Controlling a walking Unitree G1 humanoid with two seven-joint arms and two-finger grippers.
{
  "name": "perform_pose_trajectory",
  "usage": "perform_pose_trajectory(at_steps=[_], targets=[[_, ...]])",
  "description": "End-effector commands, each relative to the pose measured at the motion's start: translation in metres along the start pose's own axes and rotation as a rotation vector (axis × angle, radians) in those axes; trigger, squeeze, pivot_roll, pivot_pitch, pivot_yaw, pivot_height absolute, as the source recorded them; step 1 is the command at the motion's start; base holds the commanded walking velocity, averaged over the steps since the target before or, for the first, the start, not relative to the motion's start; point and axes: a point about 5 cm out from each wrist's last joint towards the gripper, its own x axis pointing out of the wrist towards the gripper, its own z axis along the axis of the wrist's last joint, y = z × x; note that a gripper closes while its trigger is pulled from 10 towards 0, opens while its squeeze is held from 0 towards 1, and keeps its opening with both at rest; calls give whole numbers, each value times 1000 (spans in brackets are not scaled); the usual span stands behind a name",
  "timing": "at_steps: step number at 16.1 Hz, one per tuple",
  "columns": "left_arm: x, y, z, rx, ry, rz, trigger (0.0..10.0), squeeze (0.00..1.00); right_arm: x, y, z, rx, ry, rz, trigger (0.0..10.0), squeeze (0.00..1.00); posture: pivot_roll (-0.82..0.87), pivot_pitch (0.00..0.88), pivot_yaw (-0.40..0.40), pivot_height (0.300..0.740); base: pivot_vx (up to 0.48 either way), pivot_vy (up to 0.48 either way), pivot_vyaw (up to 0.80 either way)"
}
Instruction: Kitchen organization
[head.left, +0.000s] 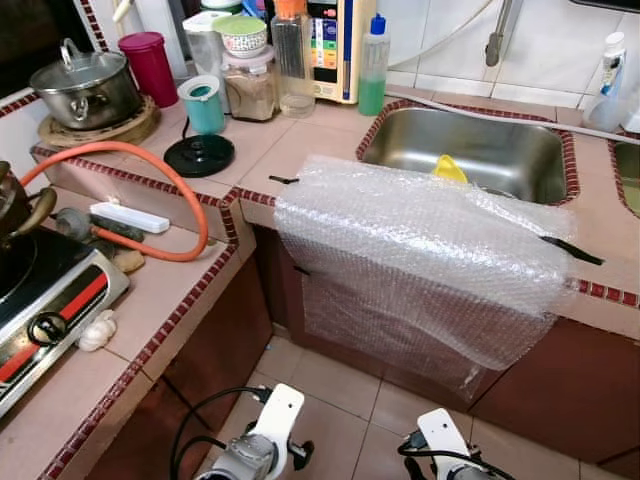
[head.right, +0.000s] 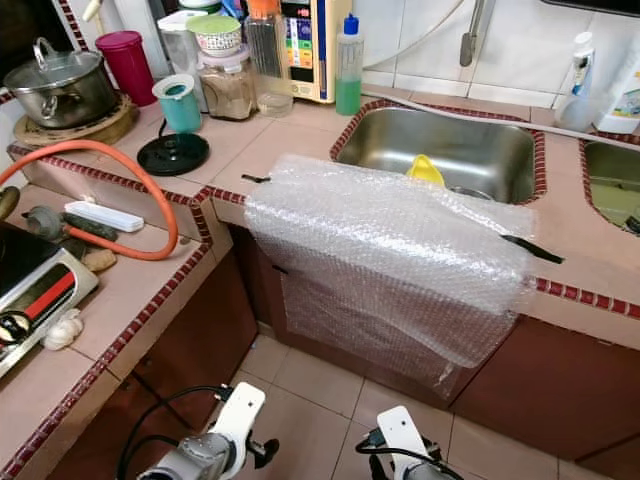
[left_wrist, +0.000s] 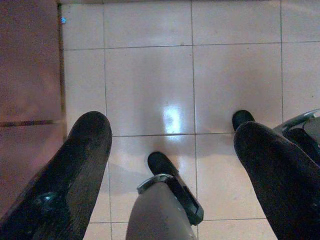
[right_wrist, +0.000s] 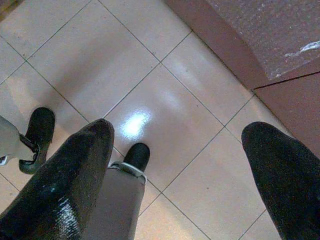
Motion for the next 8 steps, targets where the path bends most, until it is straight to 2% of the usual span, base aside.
perform_pose_trajectory(at_steps=[1,4,6,8], targets=[[1,-2,1,14,14,7,10000,0,0,4,-2,-8,9,15,10000,0,18,0,55,740,0,0,-706],[2,-8,8,24,13,0,10000,0,0,4,-4,-17,15,16,10000,0,16,0,59,740,0,0,-710],[0,1,0,32,24,3,10000,0,-1,5,-6,-18,19,15,10000,0,16,0,59,740,0,0,-709],[0,3,-2,37,26,2,10000,0,-1,5,-7,-22,23,15,10000,0,14,0,60,740,0,0,-706]])
